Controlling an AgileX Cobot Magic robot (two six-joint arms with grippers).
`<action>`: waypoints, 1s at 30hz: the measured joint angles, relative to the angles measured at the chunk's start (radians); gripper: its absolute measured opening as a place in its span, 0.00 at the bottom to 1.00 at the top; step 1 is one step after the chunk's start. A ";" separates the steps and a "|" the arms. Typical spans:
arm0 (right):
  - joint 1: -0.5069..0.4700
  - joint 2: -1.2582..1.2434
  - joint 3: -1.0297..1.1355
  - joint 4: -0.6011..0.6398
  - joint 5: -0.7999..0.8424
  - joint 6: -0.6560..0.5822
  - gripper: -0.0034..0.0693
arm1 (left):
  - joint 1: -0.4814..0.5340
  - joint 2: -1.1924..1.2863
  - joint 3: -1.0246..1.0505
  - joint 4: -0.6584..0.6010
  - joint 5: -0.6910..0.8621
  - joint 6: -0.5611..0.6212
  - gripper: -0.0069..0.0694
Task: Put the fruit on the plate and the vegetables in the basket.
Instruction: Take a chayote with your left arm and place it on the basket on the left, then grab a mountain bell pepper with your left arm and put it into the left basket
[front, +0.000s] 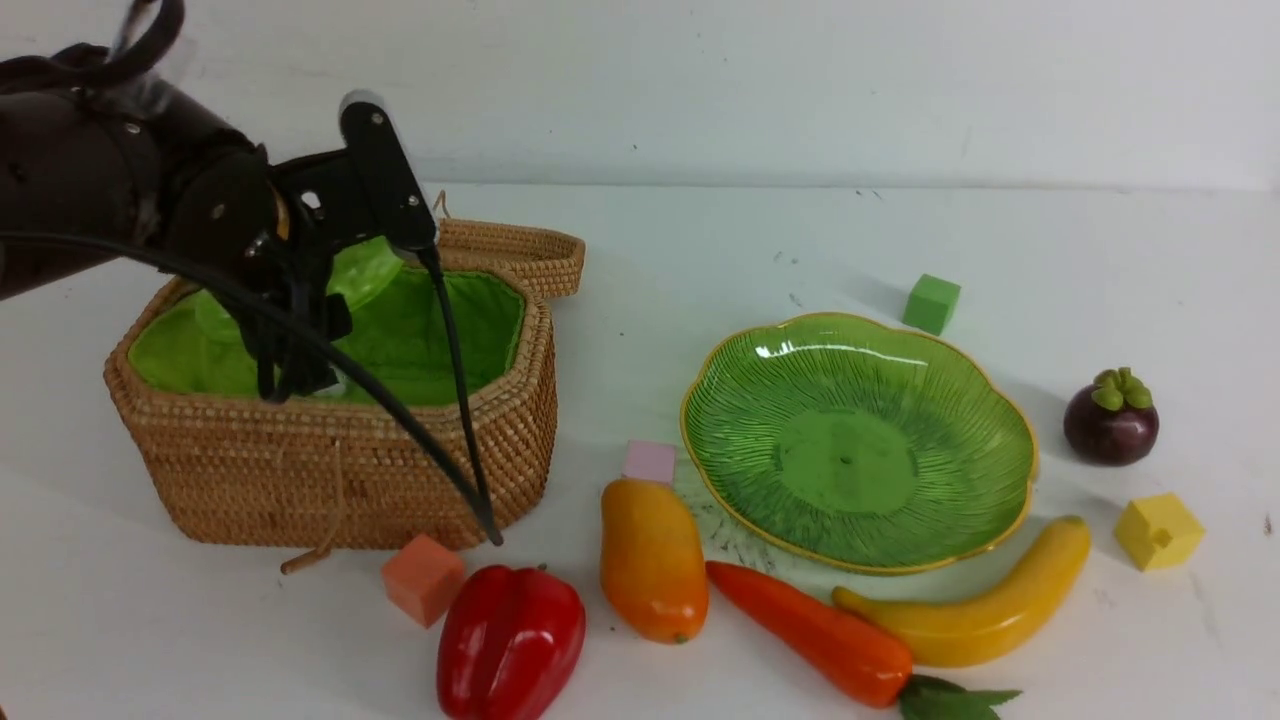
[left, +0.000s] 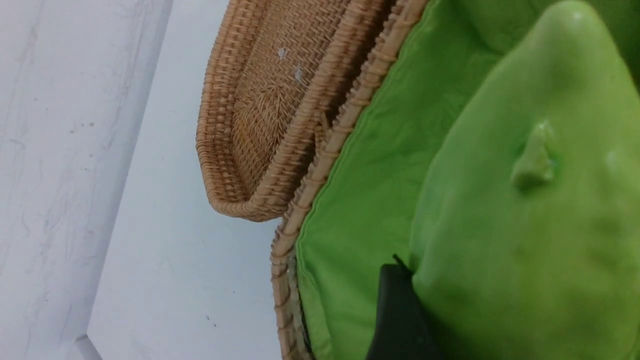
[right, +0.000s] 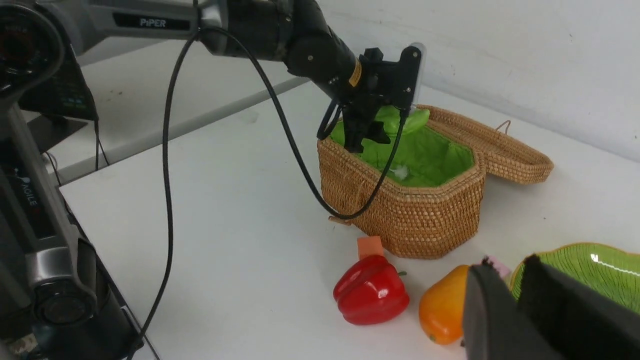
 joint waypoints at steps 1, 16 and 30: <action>0.000 0.000 0.000 0.000 0.000 0.000 0.20 | 0.000 0.006 -0.001 0.000 0.000 -0.005 0.66; 0.000 0.000 0.000 -0.042 -0.005 0.000 0.21 | 0.000 -0.091 -0.003 -0.054 0.092 -0.011 0.96; 0.000 0.000 0.000 -0.050 0.025 0.000 0.22 | -0.002 -0.314 0.025 -0.595 0.538 -0.570 0.07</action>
